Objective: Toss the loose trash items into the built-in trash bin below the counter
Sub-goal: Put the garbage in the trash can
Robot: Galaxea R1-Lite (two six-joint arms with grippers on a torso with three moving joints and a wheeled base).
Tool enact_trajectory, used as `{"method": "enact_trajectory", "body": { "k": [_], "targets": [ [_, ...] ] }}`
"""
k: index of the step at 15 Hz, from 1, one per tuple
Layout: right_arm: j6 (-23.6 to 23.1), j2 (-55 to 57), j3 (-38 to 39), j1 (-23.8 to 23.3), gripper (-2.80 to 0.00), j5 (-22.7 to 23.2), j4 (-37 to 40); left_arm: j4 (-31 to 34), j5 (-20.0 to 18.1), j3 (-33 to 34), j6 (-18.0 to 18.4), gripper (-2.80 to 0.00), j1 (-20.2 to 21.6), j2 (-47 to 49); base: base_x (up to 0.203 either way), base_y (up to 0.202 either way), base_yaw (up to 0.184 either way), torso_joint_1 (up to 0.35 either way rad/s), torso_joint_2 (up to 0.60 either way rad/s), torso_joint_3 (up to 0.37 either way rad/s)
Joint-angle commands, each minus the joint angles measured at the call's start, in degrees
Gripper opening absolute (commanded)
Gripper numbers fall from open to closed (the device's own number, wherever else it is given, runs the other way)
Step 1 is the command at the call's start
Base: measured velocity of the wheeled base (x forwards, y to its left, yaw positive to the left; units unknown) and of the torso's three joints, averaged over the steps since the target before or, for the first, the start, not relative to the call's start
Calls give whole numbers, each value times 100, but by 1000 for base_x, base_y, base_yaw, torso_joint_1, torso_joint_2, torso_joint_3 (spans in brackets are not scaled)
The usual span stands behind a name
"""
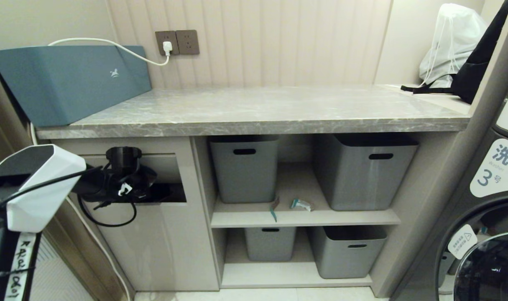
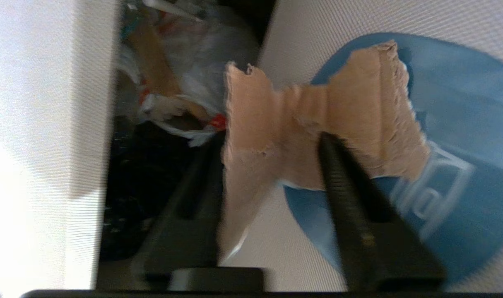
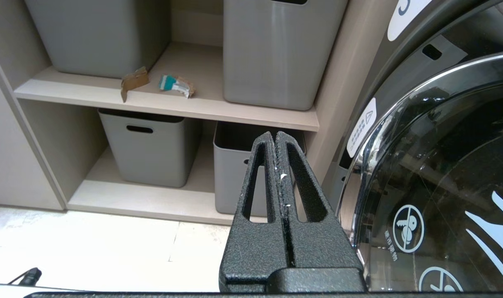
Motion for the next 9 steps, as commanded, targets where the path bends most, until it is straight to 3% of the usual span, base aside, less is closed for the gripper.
{"method": "enact_trajectory", "body": {
  "k": [1, 6, 9],
  "targets": [
    [-10, 9, 0, 0, -280, 4, 8, -3, 8, -82, -55, 0, -3, 53, 0, 0, 0, 0, 0, 0],
    [-19, 9, 0, 0, -280, 13, 8, 6, -97, -91, -486, 0, -29, 30, 0, 0, 0, 0, 0, 0],
    [-10, 9, 0, 0, -280, 13, 8, 59, -124, -82, -477, 0, -38, 44, 0, 0, 0, 0, 0, 0]
  ]
}}
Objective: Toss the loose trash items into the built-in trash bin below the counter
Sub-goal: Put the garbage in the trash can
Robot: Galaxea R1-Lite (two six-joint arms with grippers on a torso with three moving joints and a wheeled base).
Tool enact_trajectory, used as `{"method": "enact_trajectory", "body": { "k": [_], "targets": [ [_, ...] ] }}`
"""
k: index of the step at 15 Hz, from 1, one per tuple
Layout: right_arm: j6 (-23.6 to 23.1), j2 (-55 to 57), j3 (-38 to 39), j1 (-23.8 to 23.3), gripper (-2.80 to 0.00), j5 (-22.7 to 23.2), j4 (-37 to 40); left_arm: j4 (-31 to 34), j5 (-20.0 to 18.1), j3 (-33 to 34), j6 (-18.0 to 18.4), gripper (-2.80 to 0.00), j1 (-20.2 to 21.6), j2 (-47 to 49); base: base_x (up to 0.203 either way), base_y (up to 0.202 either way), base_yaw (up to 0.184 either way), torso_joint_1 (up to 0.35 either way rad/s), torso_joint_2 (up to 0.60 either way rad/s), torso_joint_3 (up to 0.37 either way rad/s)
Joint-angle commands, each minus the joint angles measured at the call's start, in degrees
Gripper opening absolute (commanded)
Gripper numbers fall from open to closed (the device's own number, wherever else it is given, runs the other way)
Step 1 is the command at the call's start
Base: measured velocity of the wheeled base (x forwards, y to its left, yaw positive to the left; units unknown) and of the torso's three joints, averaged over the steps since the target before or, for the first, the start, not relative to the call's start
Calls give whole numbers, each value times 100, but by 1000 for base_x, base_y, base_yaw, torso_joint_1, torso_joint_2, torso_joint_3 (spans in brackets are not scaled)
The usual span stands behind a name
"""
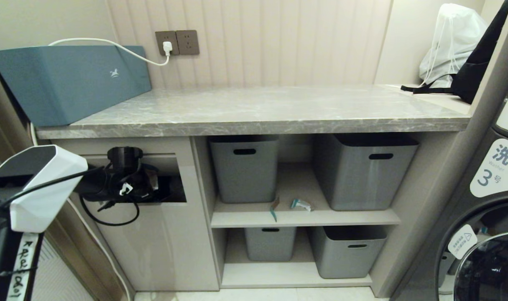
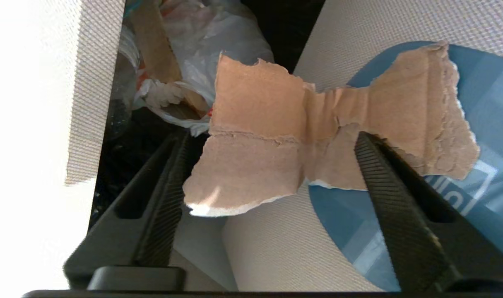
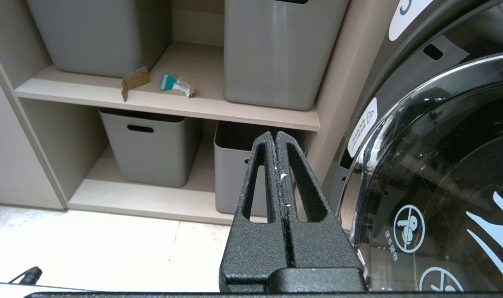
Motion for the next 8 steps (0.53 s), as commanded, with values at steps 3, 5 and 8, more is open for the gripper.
{"method": "enact_trajectory", "body": {
  "k": [3, 5, 8],
  "targets": [
    [-11, 9, 0, 0, -280, 11, 2, -13, 356, 20, 312, 0, -26, 88, 0, 0, 0, 0, 0, 0],
    [-11, 9, 0, 0, -280, 11, 2, -118, 536, 147, 1092, 0, -59, 179, 0, 0, 0, 0, 0, 0],
    [-11, 9, 0, 0, -280, 11, 2, -605, 591, 407, 1926, 0, -74, 208, 0, 0, 0, 0, 0, 0]
  ]
}}
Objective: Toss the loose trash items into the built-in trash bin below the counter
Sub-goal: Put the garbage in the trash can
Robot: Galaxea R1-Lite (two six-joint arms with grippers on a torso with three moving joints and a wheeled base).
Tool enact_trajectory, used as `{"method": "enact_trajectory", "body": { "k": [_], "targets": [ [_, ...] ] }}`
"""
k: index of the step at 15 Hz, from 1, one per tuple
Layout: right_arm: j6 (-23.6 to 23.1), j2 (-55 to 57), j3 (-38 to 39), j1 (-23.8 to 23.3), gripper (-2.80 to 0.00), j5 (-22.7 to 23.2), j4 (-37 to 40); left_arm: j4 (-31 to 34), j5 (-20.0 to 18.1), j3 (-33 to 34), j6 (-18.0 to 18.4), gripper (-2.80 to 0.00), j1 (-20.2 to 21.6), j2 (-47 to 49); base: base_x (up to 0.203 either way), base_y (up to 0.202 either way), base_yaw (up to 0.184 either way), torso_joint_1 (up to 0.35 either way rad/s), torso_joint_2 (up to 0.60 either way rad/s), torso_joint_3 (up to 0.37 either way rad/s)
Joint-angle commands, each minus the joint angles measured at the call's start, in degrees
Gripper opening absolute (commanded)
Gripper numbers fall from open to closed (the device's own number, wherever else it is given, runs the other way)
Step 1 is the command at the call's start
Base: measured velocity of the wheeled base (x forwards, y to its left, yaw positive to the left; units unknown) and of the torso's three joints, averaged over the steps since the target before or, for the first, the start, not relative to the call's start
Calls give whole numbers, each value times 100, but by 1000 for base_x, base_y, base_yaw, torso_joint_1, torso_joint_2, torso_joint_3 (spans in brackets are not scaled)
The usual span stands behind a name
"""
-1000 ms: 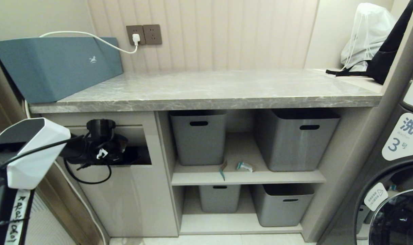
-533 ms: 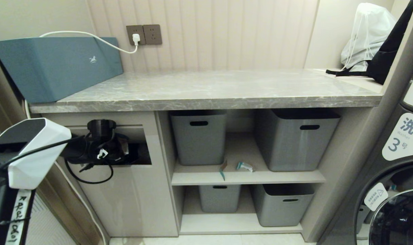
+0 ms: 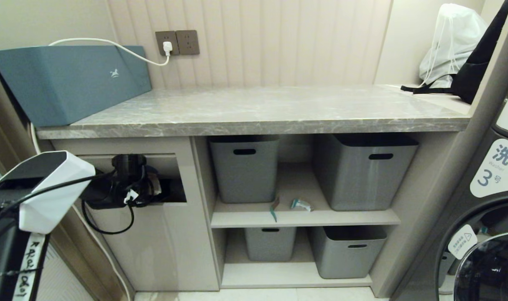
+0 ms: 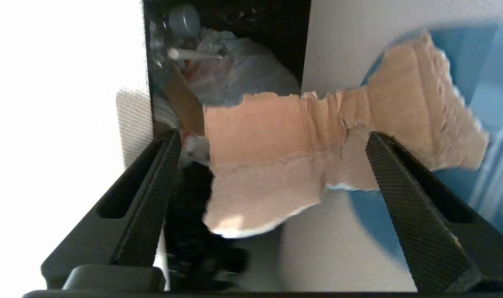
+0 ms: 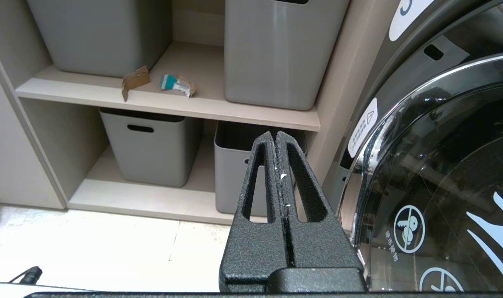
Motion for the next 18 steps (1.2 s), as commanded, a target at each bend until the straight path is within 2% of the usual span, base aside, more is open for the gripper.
{"method": "enact_trajectory", "body": {
  "k": [1, 4, 7, 9, 11, 16, 18],
  "targets": [
    [-6, 9, 0, 0, -280, 5, 2, -164, 11, 116, 271, 0, -32, 19, 0, 0, 0, 0, 0, 0],
    [-6, 9, 0, 0, -280, 5, 2, -373, -91, 72, 192, 0, -116, -43, 0, 0, 0, 0, 0, 0],
    [-6, 9, 0, 0, -280, 5, 2, -304, -438, 72, -608, 0, -158, -225, 0, 0, 0, 0, 0, 0],
    [-6, 9, 0, 0, -280, 5, 2, -185, -574, 81, -995, 0, -152, -294, 0, 0, 0, 0, 0, 0],
    [-6, 9, 0, 0, -280, 5, 2, -143, -869, 89, -1406, 0, -152, -413, 0, 0, 0, 0, 0, 0],
    [-5, 9, 0, 0, -280, 5, 2, 99, -852, 160, -1459, 0, -159, -411, 0, 0, 0, 0, 0, 0],
    [2, 9, 0, 0, -280, -4, 2, 248, -848, 165, -1211, 0, -164, -379, 0, 0, 0, 0, 0, 0]
  ]
}}
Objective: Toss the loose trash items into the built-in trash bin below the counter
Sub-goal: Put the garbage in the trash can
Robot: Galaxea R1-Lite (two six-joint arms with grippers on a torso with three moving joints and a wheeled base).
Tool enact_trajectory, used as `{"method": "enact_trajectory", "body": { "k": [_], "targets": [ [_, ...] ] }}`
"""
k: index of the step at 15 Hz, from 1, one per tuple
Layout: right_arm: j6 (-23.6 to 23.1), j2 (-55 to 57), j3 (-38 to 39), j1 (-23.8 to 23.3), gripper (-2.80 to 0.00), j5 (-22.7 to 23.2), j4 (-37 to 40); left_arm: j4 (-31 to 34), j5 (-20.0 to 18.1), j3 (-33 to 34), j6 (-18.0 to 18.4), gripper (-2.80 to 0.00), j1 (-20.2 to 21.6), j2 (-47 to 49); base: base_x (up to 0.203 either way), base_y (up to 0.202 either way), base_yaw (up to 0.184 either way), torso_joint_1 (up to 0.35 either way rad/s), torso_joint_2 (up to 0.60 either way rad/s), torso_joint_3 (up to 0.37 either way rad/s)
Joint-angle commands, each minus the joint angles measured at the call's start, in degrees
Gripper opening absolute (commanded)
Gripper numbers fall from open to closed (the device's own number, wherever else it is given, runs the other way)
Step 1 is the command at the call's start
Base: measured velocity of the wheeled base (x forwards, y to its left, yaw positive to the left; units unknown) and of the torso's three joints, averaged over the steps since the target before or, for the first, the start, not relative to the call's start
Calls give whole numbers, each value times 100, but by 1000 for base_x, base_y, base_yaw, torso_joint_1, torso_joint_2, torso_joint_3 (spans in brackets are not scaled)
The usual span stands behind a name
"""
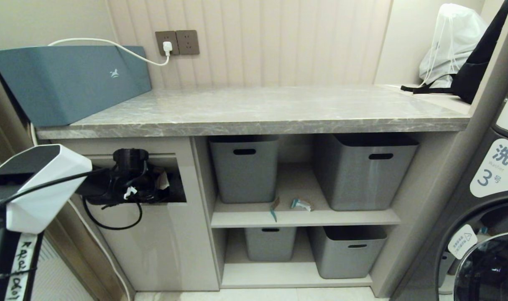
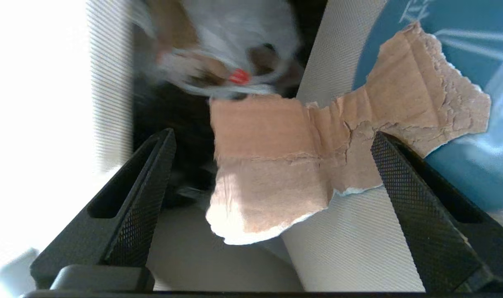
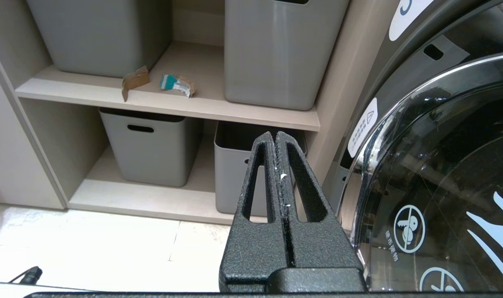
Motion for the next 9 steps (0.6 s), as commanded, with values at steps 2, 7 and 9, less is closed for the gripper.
{"method": "enact_trajectory", "body": {
  "k": [2, 7, 9],
  "targets": [
    [-25, 9, 2, 0, -280, -2, 9, 200, 303, -18, 489, 0, -31, 122, 0, 0, 0, 0, 0, 0],
    [-27, 9, 0, 0, -280, -2, 11, -257, 1817, -139, 1666, 0, 7, 747, 0, 0, 0, 0, 0, 0],
    [-27, 9, 0, 0, -280, -2, 11, -380, 1702, -171, 1646, 0, 19, 684, 0, 0, 0, 0, 0, 0]
  ]
}}
